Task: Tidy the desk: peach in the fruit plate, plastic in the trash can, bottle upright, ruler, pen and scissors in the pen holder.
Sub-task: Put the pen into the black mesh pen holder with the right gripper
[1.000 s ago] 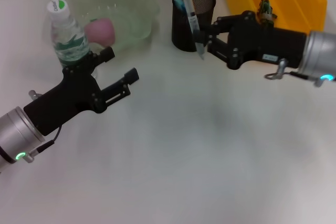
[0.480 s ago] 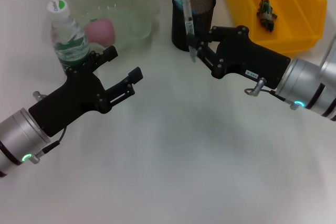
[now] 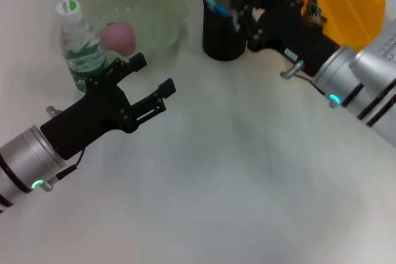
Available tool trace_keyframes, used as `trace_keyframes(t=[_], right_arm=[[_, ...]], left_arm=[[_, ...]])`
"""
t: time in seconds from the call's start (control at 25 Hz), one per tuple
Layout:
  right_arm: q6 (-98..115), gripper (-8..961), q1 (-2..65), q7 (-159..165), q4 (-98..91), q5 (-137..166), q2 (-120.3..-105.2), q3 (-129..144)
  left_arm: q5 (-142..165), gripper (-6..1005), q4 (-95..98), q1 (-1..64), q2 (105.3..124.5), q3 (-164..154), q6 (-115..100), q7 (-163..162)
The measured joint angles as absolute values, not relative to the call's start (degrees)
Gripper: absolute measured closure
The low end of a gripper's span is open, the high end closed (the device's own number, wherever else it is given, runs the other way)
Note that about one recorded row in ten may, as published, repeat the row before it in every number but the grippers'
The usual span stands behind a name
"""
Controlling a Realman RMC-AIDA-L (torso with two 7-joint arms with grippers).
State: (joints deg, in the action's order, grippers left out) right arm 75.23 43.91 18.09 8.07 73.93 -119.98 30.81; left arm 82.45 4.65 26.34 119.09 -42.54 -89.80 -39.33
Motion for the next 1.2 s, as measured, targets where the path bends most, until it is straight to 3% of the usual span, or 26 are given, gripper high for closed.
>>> trace_keyframes(t=[1.2], right_arm=[[52.08, 826, 53.33, 17.23, 7.11, 74.02, -119.97, 21.74]], left_arm=[[82.40, 197, 2.10, 26.33, 119.18, -42.47, -89.94, -39.20]])
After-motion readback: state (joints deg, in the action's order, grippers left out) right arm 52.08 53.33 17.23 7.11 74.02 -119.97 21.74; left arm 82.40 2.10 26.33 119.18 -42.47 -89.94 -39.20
